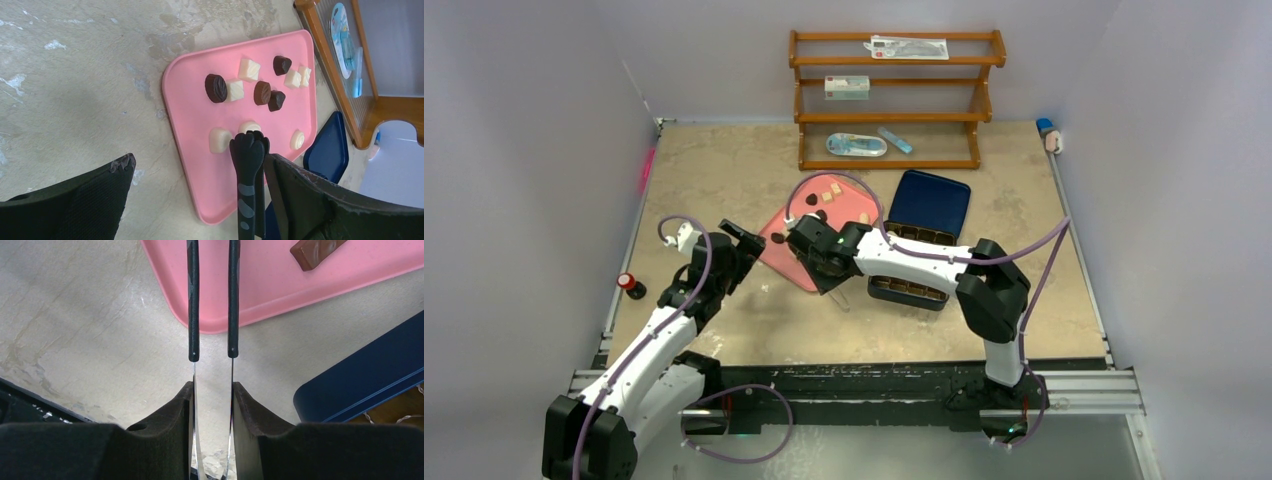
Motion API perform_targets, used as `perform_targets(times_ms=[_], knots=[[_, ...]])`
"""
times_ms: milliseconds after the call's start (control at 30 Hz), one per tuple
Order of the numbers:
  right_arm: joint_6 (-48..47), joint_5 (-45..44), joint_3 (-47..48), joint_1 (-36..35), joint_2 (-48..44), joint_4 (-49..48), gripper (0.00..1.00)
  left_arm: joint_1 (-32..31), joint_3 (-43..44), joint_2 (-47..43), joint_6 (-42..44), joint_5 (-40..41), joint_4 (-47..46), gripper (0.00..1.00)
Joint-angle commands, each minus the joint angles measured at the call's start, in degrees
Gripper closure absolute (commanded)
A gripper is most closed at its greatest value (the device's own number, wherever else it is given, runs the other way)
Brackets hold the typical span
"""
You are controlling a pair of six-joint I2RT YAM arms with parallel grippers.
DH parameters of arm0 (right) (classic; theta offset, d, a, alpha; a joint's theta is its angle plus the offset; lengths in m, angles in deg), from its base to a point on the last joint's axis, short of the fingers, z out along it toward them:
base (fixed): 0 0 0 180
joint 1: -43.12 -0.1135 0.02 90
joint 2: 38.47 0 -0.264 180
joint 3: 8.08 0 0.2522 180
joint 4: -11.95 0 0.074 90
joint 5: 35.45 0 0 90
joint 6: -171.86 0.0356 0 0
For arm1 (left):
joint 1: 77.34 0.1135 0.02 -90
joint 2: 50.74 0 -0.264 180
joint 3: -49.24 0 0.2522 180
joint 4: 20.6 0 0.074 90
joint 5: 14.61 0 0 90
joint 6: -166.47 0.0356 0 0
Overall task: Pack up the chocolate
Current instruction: Pick up the fake chocolate from the plate.
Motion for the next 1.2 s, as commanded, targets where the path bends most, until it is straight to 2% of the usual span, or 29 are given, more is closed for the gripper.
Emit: perform_targets(times_ms=[0,133,200,300,500,833,1167], knots=[[-0.5,0.2,-1.1,0.1,-3.8,0.1,1.0,0.5,0.2,-0.6,-1.1,0.1,-1.0,0.0],[-0.3,0.6,-0.9,0.1,-3.8,0.6,0.98,0.5,0.5,-0.5,-0.9,0.1,-0.9,0.0],[-0.4,1.2,-0.7,0.1,-3.5,0.8,0.82,0.5,0.8,-0.4,-0.8,0.2,-0.9,0.0],[-0.6,1.6,-0.7,0.2,-3.2,0.6,0.68,0.5,1.1,-0.2,-0.7,0.3,-0.8,0.0],[-1.6,2.8,0.2,0.2,-1.7,1.5,0.54,0.5,1.3,-0.1,-0.5,0.4,-0.7,0.0],[-2.6,1.7,1.4,0.3,1.0,1.6,0.53,0.5,1.3,-0.1,-0.6,0.5,-0.5,0.0],[-3.9,0.7,5.1,0.7,5.1,3.2,0.57,0.5,0.8,-0.4,-0.7,0.6,-0.6,0.0]])
